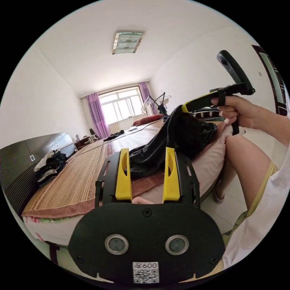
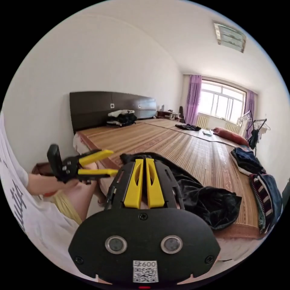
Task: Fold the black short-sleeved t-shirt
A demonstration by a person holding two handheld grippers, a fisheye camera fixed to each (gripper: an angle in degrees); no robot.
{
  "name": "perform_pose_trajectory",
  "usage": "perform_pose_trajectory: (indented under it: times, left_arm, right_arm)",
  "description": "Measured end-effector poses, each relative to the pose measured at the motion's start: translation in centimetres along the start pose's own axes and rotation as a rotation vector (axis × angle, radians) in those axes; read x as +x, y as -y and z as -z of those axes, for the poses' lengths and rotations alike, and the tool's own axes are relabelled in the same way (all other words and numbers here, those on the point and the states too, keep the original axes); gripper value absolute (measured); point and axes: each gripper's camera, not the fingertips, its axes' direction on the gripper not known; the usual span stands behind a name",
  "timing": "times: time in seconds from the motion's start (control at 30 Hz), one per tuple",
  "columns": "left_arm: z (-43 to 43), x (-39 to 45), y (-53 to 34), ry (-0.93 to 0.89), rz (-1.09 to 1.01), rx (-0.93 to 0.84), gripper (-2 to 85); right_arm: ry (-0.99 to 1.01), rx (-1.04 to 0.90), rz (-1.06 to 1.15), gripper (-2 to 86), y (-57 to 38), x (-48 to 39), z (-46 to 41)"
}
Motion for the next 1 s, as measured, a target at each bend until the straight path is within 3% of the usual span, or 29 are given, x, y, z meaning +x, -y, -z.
perform_pose_trajectory:
  times: [0.07, 0.17, 0.3, 0.37, 0.5, 0.57, 0.67, 0.83, 1.0]
  left_arm:
    - [-1.2, 2.1, 1.1, -0.045, -0.008, -0.016, 17.3]
    - [-3.8, 3.6, 2.9, 0.101, 0.033, -0.058, 17.2]
    - [-4.1, -0.6, 4.1, 0.401, 0.131, -0.121, 14.8]
    - [-3.0, -3.5, 4.0, 0.399, 0.145, -0.109, 13.7]
    - [-2.4, -6.4, 3.4, 0.31, 0.001, -0.203, 7.2]
    - [-1.0, -5.8, 3.5, 0.383, -0.168, -0.19, 3.3]
    - [2.6, -6.7, 6.2, 0.563, -0.363, -0.125, 1.4]
    - [11.9, -13.7, 16.4, 0.637, -0.274, 0.016, 0.1]
    - [24.5, -15.6, 24.4, 0.796, -0.289, 0.329, -0.1]
  right_arm:
    - [0.06, 0.053, -0.034, -0.9, 2.5, 1.3, 1.2]
    - [0.14, 0.18, -0.06, -0.9, 4.9, 2.4, 4.5]
    - [0.115, 0.262, -0.059, -0.9, 6.6, 4.1, 9.8]
    - [0.102, 0.298, -0.055, -0.9, 6.9, 5.1, 13.2]
    - [0.068, 0.327, -0.075, -0.9, 6.6, 6.2, 16.9]
    - [0.014, 0.349, -0.107, -0.9, 6.1, 7.0, 18.8]
    - [0.024, 0.424, -0.134, -0.9, 6.0, 7.9, 21.9]
    - [0.038, 0.543, -0.066, -0.8, 7.7, 7.1, 27.1]
    - [0.084, 0.704, -0.031, -0.8, 9.6, 6.4, 33.2]
